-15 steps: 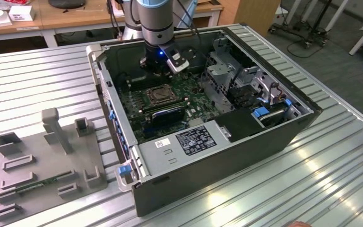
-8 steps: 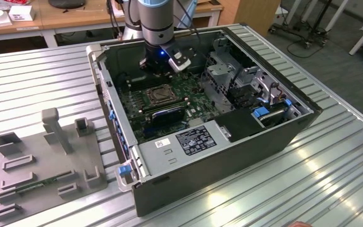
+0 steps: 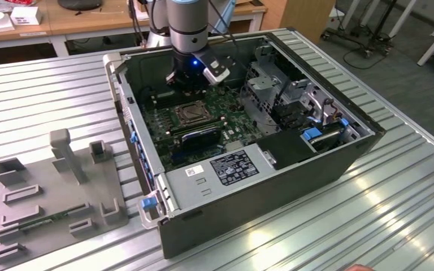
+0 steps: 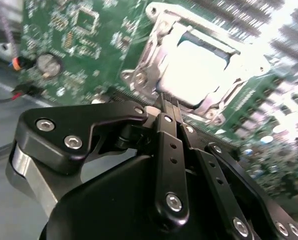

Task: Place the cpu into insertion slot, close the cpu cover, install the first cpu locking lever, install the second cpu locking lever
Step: 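Install the first cpu locking lever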

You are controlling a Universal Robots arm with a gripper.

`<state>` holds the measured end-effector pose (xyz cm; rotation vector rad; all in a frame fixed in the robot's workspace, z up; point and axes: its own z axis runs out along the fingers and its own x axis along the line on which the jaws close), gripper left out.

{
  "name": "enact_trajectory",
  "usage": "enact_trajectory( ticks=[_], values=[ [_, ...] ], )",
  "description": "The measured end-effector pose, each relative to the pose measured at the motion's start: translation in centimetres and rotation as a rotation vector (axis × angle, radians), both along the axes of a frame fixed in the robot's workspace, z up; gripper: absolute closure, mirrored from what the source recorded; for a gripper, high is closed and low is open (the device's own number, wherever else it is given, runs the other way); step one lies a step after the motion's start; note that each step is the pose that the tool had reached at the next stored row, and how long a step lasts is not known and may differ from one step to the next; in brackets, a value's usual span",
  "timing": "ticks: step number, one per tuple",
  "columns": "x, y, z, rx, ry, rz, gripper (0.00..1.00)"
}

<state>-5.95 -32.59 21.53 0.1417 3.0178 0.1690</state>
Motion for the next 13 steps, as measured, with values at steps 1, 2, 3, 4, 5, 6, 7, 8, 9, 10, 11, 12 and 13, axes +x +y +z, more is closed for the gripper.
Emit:
enact_trajectory(
  ticks=[1, 2, 3, 4, 5, 6, 7, 8, 9, 10, 11, 12, 13],
  values=[
    [0.00, 0.00, 0.00, -0.0181, 0.0083, 0.005, 0.90],
    [0.00, 0.00, -0.01, -0.0376, 0.0172, 0.010, 0.90],
    [0.00, 0.00, -0.01, -0.0554, 0.0253, 0.015, 0.90],
    [0.00, 0.00, -0.01, -0.0690, 0.0319, 0.021, 0.90],
    [0.00, 0.00, -0.02, -0.0714, 0.0333, 0.027, 0.90],
    [0.00, 0.00, -0.01, -0.0728, 0.0341, 0.032, 0.90],
    [0.00, -0.01, -0.01, -0.0739, 0.0352, 0.037, 0.90],
    [0.00, -0.04, -0.01, -0.0747, 0.0363, 0.040, 0.90],
    [0.00, -0.11, -0.02, -0.0747, 0.0369, 0.043, 0.90],
    [0.00, -0.19, -0.02, -0.0748, 0.0376, 0.046, 0.90],
    [0.00, -0.30, -0.03, -0.0749, 0.0382, 0.047, 0.90],
    [0.00, -0.44, -0.03, -0.0750, 0.0387, 0.049, 0.90],
    [0.00, -0.61, -0.03, -0.0749, 0.0392, 0.050, 0.90]
  ],
)
